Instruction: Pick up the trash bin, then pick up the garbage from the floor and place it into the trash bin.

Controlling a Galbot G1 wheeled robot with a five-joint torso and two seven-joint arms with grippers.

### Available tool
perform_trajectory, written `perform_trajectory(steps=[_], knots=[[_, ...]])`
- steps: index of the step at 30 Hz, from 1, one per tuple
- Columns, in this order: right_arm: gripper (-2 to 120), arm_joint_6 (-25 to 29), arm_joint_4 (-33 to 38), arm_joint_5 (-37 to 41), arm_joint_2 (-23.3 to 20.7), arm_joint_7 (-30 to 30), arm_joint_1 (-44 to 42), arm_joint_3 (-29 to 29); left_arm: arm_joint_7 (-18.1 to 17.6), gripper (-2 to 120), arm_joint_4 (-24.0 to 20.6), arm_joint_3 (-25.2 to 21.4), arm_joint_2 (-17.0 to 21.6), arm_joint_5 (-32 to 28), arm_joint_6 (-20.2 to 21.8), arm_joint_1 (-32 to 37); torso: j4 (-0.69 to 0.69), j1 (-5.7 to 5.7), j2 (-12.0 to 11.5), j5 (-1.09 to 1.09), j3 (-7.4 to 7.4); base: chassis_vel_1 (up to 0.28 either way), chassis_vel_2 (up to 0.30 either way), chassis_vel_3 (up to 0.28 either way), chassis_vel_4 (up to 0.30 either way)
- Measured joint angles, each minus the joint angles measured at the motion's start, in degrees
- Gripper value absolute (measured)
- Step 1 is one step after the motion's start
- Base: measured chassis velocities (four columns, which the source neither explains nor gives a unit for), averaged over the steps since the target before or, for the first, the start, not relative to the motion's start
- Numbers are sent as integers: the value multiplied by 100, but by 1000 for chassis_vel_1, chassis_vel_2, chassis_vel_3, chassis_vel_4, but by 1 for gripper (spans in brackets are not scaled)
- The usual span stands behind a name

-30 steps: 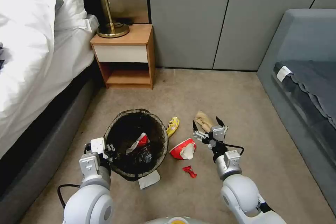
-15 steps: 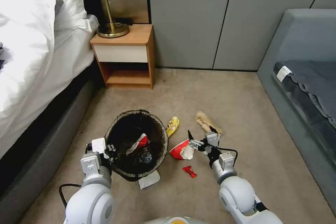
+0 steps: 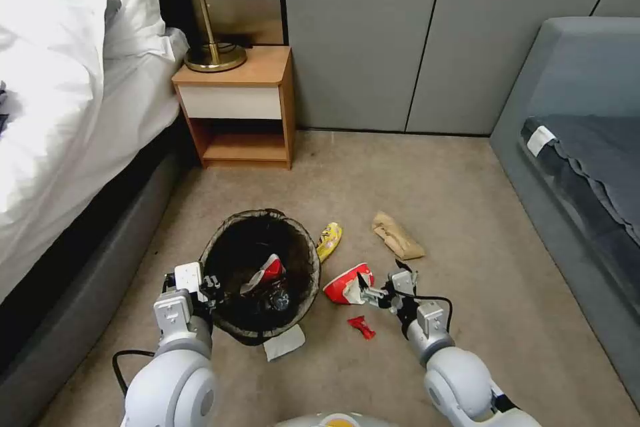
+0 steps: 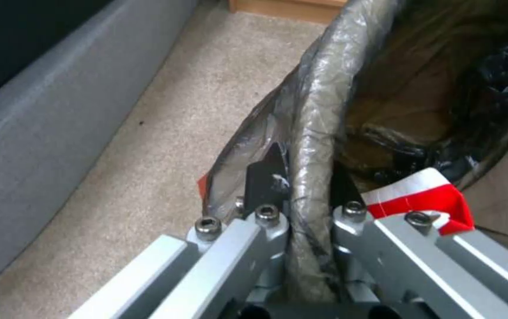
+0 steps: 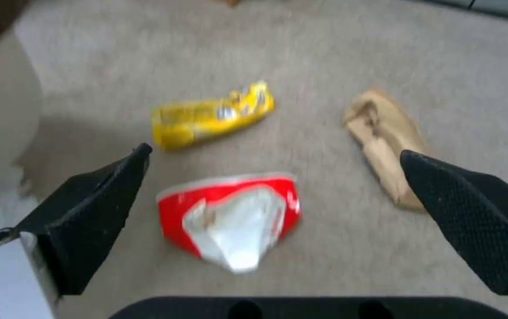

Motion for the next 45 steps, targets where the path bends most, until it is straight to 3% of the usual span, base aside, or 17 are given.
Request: perform_trajectory(steps=[14,21,35,45], knots=[[100,-371,-440,343,-294,-407,25,-155,-1,0,-37,53,13,80,-12,56,0,0,0,0,0,0,0,0,0],[100,-301,-814,258,-292,-925,107,-161,-1,0,-44,80,-21,142,-32,93,0,0,0,0,0,0,0,0,0],[100,97,-1972,-239,241,-1625,733,-426,0,0,-85,84,-69,183,-36,123,1,0,0,0,0,0,0,0,0],[100,347,-2671,-486,644,-1713,1089,-477,1,0,-6,102,-130,200,-51,72,0,0,0,0,0,0,0,0,0]])
